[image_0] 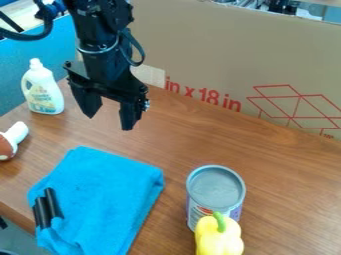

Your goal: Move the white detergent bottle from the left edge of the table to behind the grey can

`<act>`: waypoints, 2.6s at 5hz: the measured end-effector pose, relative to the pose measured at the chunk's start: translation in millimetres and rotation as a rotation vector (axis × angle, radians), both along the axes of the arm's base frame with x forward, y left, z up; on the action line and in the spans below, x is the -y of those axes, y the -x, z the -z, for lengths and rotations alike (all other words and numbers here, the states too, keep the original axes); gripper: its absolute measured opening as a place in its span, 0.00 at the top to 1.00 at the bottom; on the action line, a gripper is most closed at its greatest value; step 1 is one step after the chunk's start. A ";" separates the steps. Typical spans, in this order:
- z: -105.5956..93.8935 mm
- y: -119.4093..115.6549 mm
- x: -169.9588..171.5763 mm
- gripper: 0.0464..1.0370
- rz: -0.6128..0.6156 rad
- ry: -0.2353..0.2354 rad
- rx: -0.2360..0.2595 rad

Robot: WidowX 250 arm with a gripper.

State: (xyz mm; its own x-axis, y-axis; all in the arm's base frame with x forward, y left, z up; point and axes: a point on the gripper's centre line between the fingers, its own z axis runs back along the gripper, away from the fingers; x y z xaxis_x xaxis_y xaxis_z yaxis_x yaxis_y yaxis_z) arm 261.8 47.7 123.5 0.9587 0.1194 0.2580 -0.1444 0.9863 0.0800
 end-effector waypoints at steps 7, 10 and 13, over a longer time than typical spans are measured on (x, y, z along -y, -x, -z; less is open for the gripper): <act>-25.2 -37.0 -156.5 0.04 -0.324 -0.048 -0.094; -17.9 -40.1 -182.1 0.04 -0.356 -0.077 -0.083; 5.1 -44.3 -195.3 0.04 -0.373 -0.024 -0.092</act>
State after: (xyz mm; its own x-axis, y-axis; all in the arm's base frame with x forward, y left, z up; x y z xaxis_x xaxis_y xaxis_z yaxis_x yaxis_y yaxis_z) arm 306.1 243.0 118.4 0.8698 0.4594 0.1798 -0.4841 0.8651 0.1316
